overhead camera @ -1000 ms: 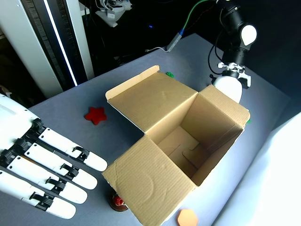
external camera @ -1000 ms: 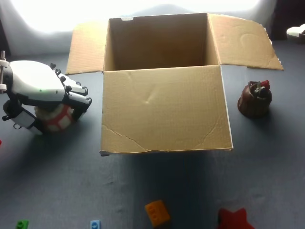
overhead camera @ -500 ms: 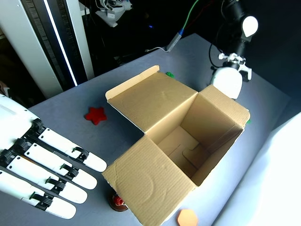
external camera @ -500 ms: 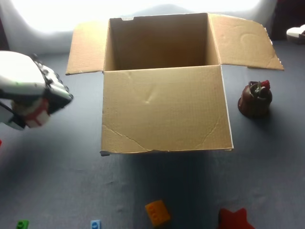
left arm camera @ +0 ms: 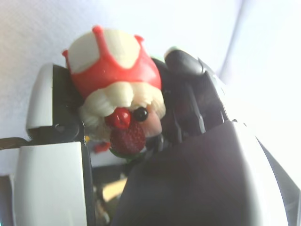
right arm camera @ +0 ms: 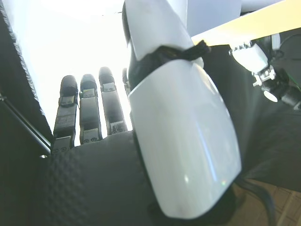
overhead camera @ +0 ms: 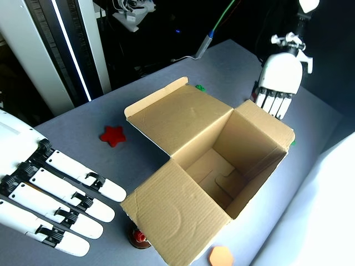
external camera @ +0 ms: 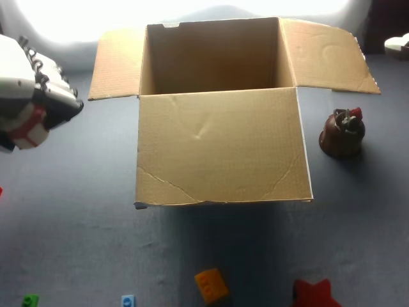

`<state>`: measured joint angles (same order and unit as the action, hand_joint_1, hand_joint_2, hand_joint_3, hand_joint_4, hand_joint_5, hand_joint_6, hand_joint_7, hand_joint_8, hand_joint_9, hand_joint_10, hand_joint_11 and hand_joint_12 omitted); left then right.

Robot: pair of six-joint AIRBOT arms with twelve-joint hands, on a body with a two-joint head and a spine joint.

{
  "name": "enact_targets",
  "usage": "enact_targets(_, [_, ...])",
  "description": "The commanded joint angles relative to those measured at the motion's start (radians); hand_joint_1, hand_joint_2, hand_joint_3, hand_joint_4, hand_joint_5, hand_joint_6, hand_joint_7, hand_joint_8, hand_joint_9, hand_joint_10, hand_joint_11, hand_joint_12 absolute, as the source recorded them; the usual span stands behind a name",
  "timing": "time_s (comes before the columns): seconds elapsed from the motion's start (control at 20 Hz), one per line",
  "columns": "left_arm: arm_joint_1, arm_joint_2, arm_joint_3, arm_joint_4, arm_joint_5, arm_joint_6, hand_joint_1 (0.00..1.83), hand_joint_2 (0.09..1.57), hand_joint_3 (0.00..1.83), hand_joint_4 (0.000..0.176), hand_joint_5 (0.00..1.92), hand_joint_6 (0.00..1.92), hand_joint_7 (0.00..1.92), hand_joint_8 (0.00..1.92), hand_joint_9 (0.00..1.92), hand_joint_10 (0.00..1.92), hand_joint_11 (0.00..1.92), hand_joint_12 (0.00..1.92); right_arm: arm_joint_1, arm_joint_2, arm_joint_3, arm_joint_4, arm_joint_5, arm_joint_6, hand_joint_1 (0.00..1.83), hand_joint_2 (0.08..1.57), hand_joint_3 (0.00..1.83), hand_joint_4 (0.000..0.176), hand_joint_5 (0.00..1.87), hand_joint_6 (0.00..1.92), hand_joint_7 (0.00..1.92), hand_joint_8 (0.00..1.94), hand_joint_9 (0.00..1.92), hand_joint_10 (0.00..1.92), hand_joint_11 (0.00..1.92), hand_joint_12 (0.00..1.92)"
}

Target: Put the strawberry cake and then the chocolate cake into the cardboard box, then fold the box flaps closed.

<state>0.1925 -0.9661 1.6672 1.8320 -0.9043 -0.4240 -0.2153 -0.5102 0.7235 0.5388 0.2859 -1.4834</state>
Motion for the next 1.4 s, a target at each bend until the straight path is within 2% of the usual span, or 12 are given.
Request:
enact_targets(0.0, [-0.026, 0.021, -0.009, -0.024, -0.003, -0.007, 1.22, 1.42, 0.0, 0.0, 0.4, 1.84, 0.4, 1.8, 0.48, 1.88, 0.34, 1.92, 0.012, 0.015, 0.002, -0.01, 0.106, -0.004, 1.13, 1.09, 0.0, 0.023, 0.07, 0.0, 0.08, 0.0, 0.04, 0.0, 0.0, 0.13])
enact_targets(0.2, [-0.107, 0.059, -0.048, 0.062, -0.017, -0.028, 1.23, 1.41, 0.0, 0.0, 0.41, 1.83, 0.42, 1.78, 0.48, 1.86, 0.33, 1.92, 0.011, 0.016, 0.002, -0.01, 0.108, -0.005, 1.11, 1.1, 0.0, 0.026, 0.07, 0.0, 0.09, 0.0, 0.05, 0.0, 0.0, 0.16])
enact_targets(0.35, [-0.156, 0.077, -0.055, 0.099, -0.034, -0.045, 1.23, 1.4, 0.0, 0.0, 0.41, 1.76, 0.45, 1.76, 0.51, 1.87, 0.38, 1.92, 0.01, 0.017, 0.002, -0.01, 0.108, -0.006, 1.13, 1.08, 0.0, 0.022, 0.07, 0.0, 0.1, 0.0, 0.06, 0.01, 0.0, 0.21])
enact_targets(0.5, [-0.216, 0.084, -0.05, 0.14, -0.057, -0.065, 1.23, 1.41, 0.0, 0.0, 0.42, 1.81, 0.43, 1.77, 0.49, 1.86, 0.34, 1.92, 0.011, 0.017, 0.001, -0.01, 0.108, -0.006, 1.12, 1.09, 0.0, 0.025, 0.07, 0.0, 0.09, 0.0, 0.06, 0.0, 0.0, 0.21])
enact_targets(0.75, [-0.327, 0.06, -0.04, 0.234, -0.085, -0.097, 1.23, 1.4, 0.0, 0.0, 0.41, 1.77, 0.45, 1.76, 0.49, 1.87, 0.35, 1.92, 0.015, 0.017, -0.003, -0.01, 0.106, -0.018, 1.06, 1.09, 0.0, 0.023, 0.07, 0.01, 0.09, 0.0, 0.06, 0.0, 0.0, 0.29])
enact_targets(0.85, [-0.364, 0.042, -0.038, 0.255, -0.094, -0.107, 1.24, 1.4, 0.0, 0.0, 0.42, 1.7, 0.46, 1.77, 0.52, 1.88, 0.39, 1.92, 0.016, 0.018, -0.004, -0.01, 0.108, -0.018, 1.07, 1.09, 0.0, 0.023, 0.06, 0.0, 0.08, 0.0, 0.05, 0.0, 0.0, 0.24])
enact_targets(0.9, [-0.373, 0.037, -0.038, 0.262, -0.096, -0.11, 1.4, 1.35, 0.0, 0.0, 0.3, 1.63, 0.47, 1.71, 0.52, 1.84, 0.37, 1.92, 0.016, 0.018, -0.004, -0.01, 0.11, -0.018, 1.07, 1.09, 0.0, 0.022, 0.06, 0.0, 0.07, 0.0, 0.05, 0.0, 0.0, 0.22])
enact_targets(0.95, [-0.393, 0.024, -0.039, 0.283, -0.101, -0.115, 1.27, 1.38, 0.0, 0.0, 0.4, 1.72, 0.46, 1.75, 0.5, 1.87, 0.35, 1.92, 0.015, 0.018, -0.004, -0.01, 0.11, -0.018, 1.08, 1.09, 0.0, 0.024, 0.04, 0.0, 0.07, 0.0, 0.05, 0.0, 0.0, 0.19])
enact_targets(1.0, [-0.406, 0.013, -0.04, 0.295, -0.104, -0.118, 1.24, 1.39, 0.01, 0.0, 0.42, 1.75, 0.46, 1.75, 0.49, 1.87, 0.34, 1.92, 0.015, 0.018, -0.004, -0.01, 0.11, -0.018, 1.07, 1.1, 0.0, 0.027, 0.04, 0.0, 0.06, 0.0, 0.04, 0.0, 0.0, 0.16])
enact_targets(1.05, [-0.418, 0.0, -0.04, 0.305, -0.107, -0.122, 1.24, 1.39, 0.0, 0.0, 0.42, 1.74, 0.46, 1.75, 0.5, 1.87, 0.35, 1.92, 0.014, 0.018, -0.004, -0.01, 0.111, -0.018, 1.07, 1.09, 0.0, 0.03, 0.03, 0.0, 0.06, 0.0, 0.03, 0.0, 0.0, 0.2])
enact_targets(1.2, [-0.444, -0.042, -0.039, 0.327, -0.115, -0.127, 1.22, 1.42, 0.01, 0.0, 0.41, 1.79, 0.4, 1.82, 0.47, 1.89, 0.31, 1.92, 0.012, 0.017, -0.005, -0.01, 0.114, -0.018, 1.11, 1.07, 0.0, 0.03, 0.05, 0.0, 0.02, 0.0, 0.0, 0.0, 0.0, 0.01])
enact_targets(1.35, [-0.455, -0.097, -0.038, 0.338, -0.121, -0.129, 1.23, 1.4, 0.0, 0.0, 0.43, 1.73, 0.44, 1.77, 0.49, 1.91, 0.36, 1.92, 0.012, 0.017, -0.005, -0.01, 0.116, -0.019, 1.13, 1.06, 0.0, 0.03, 0.03, 0.0, 0.0, 0.0, 0.0, 0.0, 0.0, 0.0])
